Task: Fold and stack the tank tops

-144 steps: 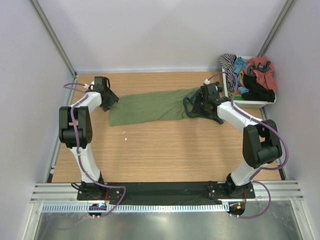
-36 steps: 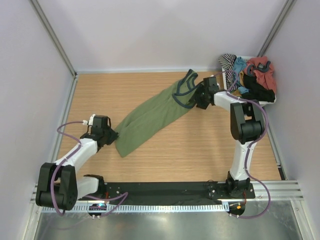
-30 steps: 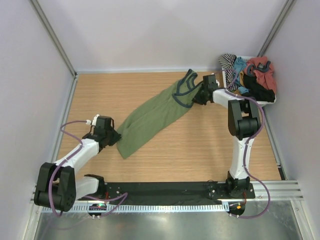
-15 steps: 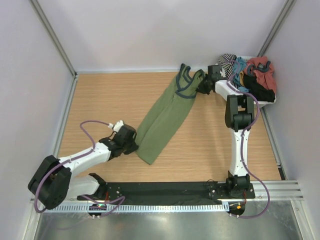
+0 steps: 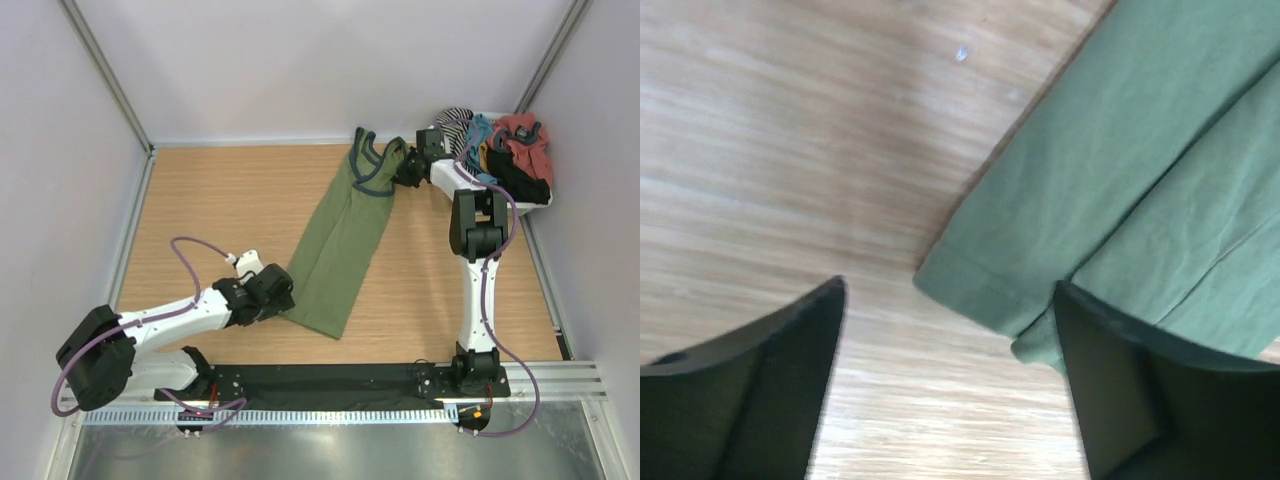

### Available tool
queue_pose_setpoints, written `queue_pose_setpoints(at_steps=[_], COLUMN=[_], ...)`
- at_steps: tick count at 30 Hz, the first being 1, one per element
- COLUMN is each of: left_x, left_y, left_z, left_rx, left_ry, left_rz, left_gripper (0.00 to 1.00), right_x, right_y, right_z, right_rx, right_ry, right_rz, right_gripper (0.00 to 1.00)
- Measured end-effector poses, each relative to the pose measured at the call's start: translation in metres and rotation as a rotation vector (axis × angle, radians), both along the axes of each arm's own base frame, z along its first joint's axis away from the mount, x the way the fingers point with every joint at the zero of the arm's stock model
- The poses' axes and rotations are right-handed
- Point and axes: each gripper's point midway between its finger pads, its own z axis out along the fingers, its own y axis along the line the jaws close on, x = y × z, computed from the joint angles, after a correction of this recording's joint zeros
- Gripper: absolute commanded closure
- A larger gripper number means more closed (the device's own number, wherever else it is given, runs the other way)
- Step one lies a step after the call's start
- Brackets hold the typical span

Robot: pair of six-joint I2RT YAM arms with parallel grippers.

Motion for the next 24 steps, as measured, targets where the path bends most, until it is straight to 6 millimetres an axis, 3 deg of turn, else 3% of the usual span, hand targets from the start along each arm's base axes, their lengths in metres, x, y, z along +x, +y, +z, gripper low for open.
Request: queue_pose_setpoints(at_steps=[3, 14, 18, 24], left_x=[0.014, 0.088, 0.113, 0.124], left_y=[0.002, -0.024, -0.035, -0.036], left_z=[0.004, 0.023, 0.017, -0.007], left_rx=[0.032, 0.051, 0.084, 0.115], left_ry=[0.004, -0.017, 0.0, 0.057], left_rz=[-0.036, -0.208, -0.262, -0.298], left_gripper=[0.34, 0.39, 0.45, 0.5], right_x=[0.0, -0.001, -0.002, -0.002], right_y=[0.0, 0.003, 0.006, 0.007], right_z=[0.0, 0.001, 0.0, 0.0], right_rx=[0.005, 0.008, 0.02, 0.039], right_ry=[-0.001, -0.006, -0.007, -0.016], right_rz=[0.005, 0.041, 0.058, 0.071], right_gripper=[0.98, 0.97, 0.96, 0.96])
